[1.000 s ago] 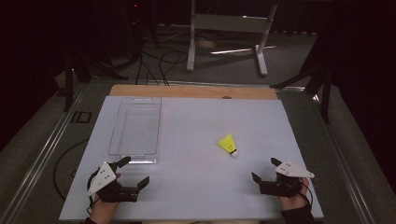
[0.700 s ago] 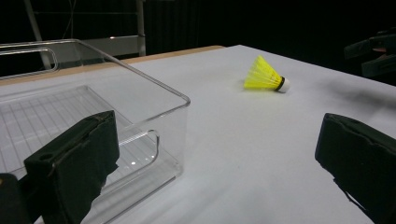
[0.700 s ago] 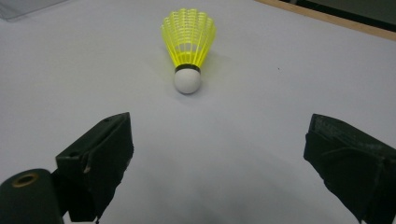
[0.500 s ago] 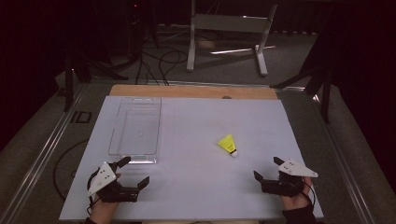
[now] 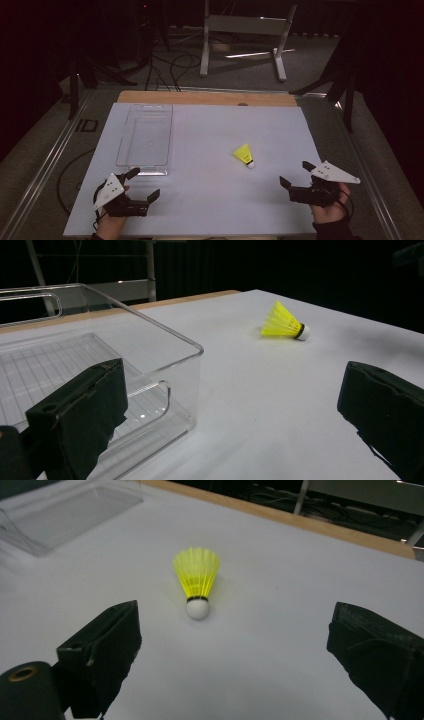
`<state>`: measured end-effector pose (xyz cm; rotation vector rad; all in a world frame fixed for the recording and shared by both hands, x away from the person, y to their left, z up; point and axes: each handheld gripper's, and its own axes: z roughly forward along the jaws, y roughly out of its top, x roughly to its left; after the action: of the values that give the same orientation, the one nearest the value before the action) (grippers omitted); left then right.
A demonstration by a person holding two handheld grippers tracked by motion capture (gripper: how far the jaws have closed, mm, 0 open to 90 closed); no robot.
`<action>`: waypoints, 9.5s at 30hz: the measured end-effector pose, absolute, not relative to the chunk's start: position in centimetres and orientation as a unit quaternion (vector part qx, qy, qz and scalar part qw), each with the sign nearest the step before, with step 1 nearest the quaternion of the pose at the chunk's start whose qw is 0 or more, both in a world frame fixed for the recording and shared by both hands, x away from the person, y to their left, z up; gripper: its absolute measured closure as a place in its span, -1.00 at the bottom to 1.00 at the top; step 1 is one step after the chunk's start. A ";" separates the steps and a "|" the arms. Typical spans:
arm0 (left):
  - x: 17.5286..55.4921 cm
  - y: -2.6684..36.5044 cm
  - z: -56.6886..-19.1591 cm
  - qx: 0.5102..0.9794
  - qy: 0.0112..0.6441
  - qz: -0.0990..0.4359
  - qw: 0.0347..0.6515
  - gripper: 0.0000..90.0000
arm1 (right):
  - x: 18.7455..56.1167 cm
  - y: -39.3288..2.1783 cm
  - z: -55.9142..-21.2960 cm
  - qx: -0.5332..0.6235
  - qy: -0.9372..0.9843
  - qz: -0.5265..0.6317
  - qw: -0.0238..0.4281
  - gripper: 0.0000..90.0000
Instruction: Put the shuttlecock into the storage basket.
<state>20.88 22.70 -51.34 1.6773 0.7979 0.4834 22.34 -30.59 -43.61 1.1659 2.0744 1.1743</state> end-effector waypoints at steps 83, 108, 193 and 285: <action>21.0 22.6 -51.4 0.720 0.337 0.192 0.576 -0.99 | 34.2 -20.0 -45.5 0.403 0.872 0.252 0.114 -0.83; 21.0 22.6 -51.4 0.721 0.336 0.191 0.575 -0.99 | 36.7 -19.6 -48.9 0.443 0.882 0.156 0.035 -0.65; 21.3 22.5 -51.5 0.718 0.346 0.171 0.578 -0.99 | 31.7 -19.5 -48.1 0.062 0.983 0.173 -0.030 0.45; 32.4 2.2 -44.1 0.924 0.161 -0.183 0.296 0.70 | 29.4 -16.7 -44.0 -0.060 0.975 0.208 -0.046 0.45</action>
<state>32.39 2.22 -44.06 2.4561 0.4291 -0.4858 29.44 -16.74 -43.95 -0.1952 3.1570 0.6719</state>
